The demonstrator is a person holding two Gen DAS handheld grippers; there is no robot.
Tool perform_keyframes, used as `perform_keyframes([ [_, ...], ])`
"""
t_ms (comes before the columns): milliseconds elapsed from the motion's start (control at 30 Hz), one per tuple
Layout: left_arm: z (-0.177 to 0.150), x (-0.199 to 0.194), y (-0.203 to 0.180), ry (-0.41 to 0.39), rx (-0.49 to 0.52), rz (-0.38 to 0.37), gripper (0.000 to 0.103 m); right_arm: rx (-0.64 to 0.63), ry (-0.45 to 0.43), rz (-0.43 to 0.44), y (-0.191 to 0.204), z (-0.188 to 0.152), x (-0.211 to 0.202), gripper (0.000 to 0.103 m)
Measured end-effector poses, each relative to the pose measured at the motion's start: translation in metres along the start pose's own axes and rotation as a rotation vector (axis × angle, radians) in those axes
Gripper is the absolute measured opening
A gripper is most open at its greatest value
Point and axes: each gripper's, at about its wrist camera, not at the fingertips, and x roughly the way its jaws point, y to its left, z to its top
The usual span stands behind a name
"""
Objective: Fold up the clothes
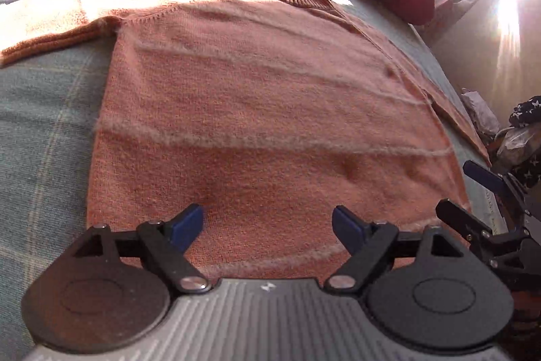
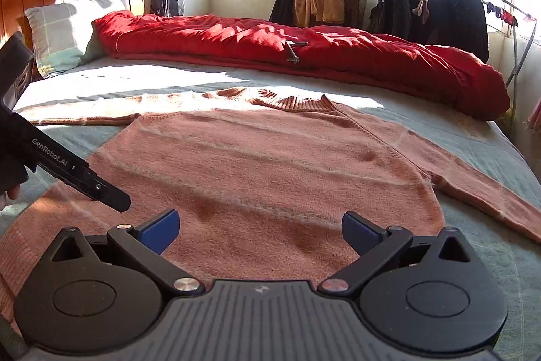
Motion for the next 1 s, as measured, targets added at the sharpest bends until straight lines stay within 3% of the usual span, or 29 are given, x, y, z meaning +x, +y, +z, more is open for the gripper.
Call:
perform_keyframes([
  [200, -0.007, 0.004, -0.01, -0.063, -0.02, 0.051, 0.09, 0.087, 0.044, -0.005, -0.033, -0.025, 0.028, 0.103],
  [333, -0.012, 0.004, -0.027, -0.082, 0.003, 0.131, 0.09, -0.022, 0.113, -0.015, -0.031, -0.035, 0.029, 0.103],
  [433, -0.022, 0.002, -0.041, -0.085, 0.048, 0.176, 0.09, -0.018, 0.126, 0.009, -0.038, -0.04, 0.029, 0.103],
  [700, -0.093, -0.017, -0.071, -0.115, 0.25, 0.292, 0.091, -0.013, 0.131, 0.028, -0.042, -0.042, 0.029, 0.103],
  [867, -0.132, -0.034, -0.086, -0.154, 0.294, 0.321, 0.093, 0.013, 0.14, 0.037, -0.05, -0.04, 0.029, 0.103],
  [1000, -0.138, -0.039, -0.099, -0.2, 0.294, 0.246, 0.093, 0.045, 0.147, 0.049, -0.059, -0.038, 0.028, 0.103],
])
